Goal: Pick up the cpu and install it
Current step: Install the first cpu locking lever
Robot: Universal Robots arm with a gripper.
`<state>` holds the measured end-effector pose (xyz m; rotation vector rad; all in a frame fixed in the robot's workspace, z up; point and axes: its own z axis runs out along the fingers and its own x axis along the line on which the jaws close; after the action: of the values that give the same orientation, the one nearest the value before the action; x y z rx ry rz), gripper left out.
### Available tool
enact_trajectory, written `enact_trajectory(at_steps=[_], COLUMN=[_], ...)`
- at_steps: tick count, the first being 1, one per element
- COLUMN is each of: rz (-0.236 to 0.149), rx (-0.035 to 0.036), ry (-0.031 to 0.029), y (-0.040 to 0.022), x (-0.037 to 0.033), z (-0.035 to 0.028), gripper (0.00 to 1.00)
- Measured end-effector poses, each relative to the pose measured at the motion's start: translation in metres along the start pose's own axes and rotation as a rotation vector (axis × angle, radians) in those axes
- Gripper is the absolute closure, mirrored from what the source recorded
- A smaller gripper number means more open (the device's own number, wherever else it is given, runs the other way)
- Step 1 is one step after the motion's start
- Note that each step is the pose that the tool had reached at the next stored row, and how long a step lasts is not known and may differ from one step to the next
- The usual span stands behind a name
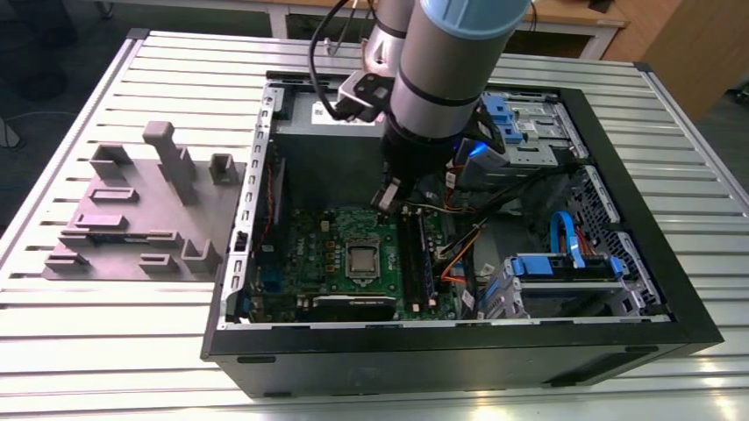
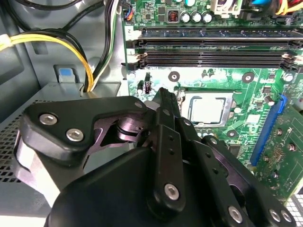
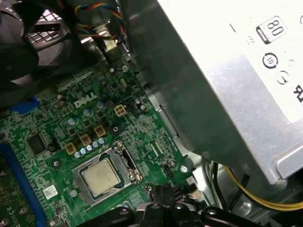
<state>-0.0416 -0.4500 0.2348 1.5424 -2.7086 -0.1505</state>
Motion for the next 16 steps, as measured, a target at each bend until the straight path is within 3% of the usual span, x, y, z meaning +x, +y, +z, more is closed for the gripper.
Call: enact_trajectory(at_steps=[6,16], rz=[-0.038,-0.045], rx=[-0.0011,0.0003], ry=[0.0036,0.0034], y=[0.0016,0.0012], x=[0.0034,0.0044], z=[0.0000,0.0000], gripper=[0.89,0.89])
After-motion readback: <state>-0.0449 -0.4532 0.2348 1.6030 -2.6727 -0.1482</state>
